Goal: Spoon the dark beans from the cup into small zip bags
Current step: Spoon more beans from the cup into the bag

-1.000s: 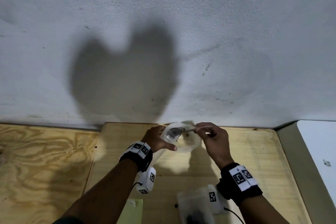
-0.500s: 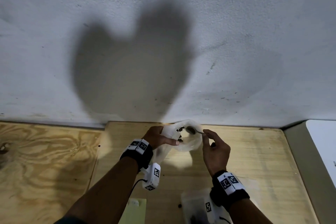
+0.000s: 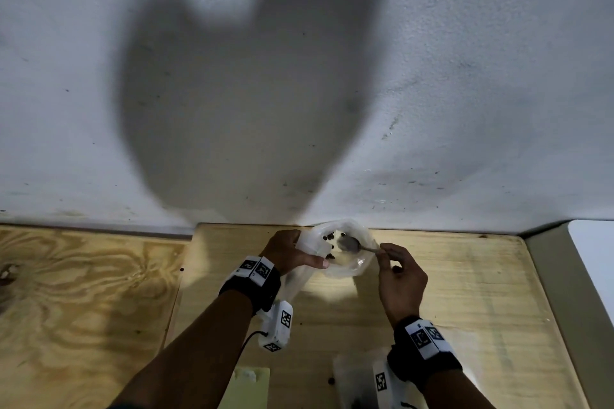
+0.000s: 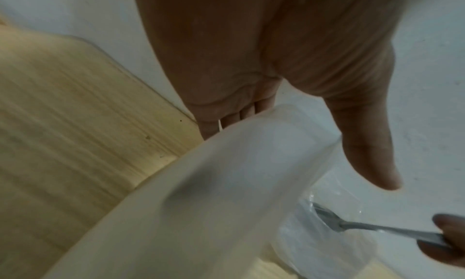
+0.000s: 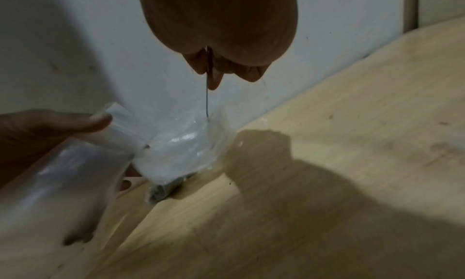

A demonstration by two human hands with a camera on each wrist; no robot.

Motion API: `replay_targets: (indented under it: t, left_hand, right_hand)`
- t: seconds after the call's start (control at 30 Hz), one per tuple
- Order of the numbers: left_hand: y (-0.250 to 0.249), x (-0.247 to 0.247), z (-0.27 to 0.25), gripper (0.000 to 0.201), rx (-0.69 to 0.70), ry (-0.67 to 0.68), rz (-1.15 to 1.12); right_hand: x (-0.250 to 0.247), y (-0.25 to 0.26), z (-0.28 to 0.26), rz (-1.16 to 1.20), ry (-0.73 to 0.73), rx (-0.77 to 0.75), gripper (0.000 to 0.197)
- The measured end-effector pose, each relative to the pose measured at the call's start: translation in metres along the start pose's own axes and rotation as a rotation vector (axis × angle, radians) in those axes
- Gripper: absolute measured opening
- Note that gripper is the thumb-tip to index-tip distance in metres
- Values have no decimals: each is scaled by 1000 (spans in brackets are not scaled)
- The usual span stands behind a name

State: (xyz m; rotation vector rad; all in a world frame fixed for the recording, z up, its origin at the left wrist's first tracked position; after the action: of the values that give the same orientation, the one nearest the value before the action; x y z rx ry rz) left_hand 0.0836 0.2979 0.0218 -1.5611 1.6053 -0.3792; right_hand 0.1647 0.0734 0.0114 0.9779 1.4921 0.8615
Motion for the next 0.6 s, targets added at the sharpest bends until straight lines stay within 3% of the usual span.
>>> replay_targets:
  t: [0.17,0.37,0.6]
  left_hand:
    - [-9,9,-6,75,92,-17,149]
    - [-3,35,-16,99,146,-49,178]
    - [0,42,-29,95,290,-22,425]
  right_hand:
    - [-3,-1,3,-15,61,-17,20]
    - [11,-8,11,68,32,276,12]
    - [23,-18,3,184,3,446,14]
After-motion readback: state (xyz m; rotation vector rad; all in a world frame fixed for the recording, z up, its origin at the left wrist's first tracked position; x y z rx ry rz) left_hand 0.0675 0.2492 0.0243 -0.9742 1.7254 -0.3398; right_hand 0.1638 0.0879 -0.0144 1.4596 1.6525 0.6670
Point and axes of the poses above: each hand's wrist, its own z-axis towards the middle knuckle, its own x-axis out of the palm, y = z × x, the point moved 1 cm from there along z, towards the middle knuckle
